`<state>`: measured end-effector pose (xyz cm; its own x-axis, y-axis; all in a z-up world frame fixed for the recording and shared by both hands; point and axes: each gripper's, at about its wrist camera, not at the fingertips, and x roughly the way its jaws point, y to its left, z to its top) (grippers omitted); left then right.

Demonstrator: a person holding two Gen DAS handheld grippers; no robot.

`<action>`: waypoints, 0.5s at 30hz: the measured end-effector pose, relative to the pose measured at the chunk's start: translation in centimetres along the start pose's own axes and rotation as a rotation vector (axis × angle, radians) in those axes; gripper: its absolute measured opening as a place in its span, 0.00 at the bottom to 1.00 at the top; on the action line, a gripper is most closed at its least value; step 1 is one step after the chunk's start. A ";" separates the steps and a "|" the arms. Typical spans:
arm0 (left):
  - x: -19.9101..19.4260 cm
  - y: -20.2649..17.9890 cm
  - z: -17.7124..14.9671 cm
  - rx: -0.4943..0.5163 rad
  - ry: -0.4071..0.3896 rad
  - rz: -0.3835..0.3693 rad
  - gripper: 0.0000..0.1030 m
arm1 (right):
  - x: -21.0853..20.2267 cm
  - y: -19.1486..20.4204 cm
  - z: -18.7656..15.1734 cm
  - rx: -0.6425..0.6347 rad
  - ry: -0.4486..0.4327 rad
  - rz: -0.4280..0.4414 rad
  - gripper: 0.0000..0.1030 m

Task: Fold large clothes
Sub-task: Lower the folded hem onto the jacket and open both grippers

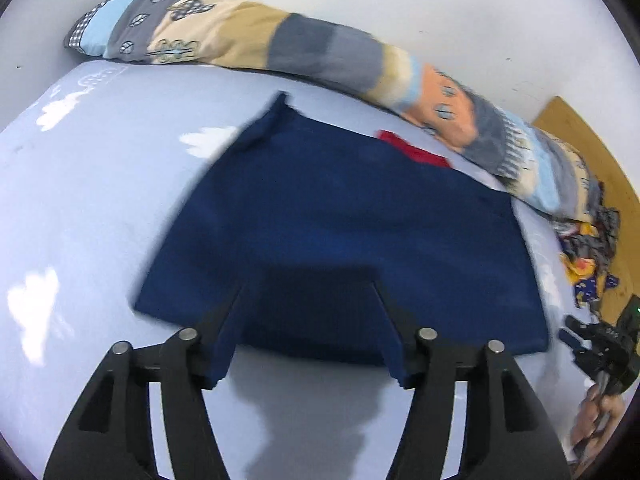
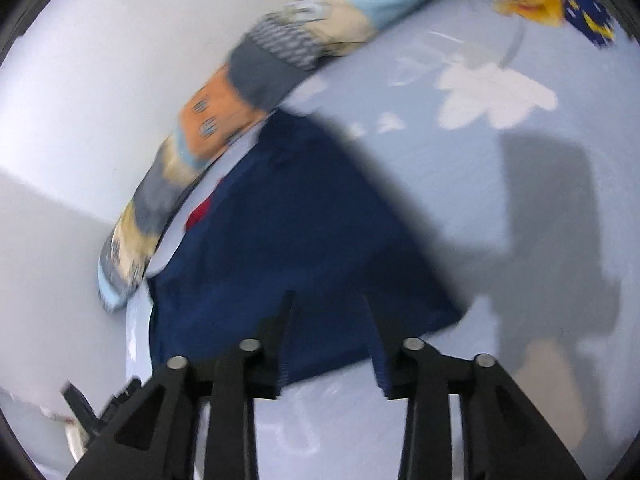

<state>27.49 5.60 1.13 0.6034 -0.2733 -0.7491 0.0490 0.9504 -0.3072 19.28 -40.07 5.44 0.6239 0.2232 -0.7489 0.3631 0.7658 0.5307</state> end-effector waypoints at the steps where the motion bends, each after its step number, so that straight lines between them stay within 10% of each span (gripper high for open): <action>1: -0.7 -1.0 -1.1 -0.009 -0.004 0.000 0.63 | -0.2 1.2 -1.0 -0.024 -0.001 0.010 0.37; 11: 1.9 -2.8 -3.4 0.040 0.024 0.107 0.64 | 4.5 6.7 -4.7 -0.246 0.045 -0.101 0.38; 15: 4.9 -1.8 -2.7 0.082 0.077 0.310 0.74 | 7.1 5.1 -2.9 -0.195 0.109 -0.176 0.40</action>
<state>28.19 2.14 -3.61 0.5380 0.0232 -0.8426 -0.0621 0.9980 -0.0121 23.52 -32.83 1.62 0.4810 0.1322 -0.8667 0.3127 0.8976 0.3105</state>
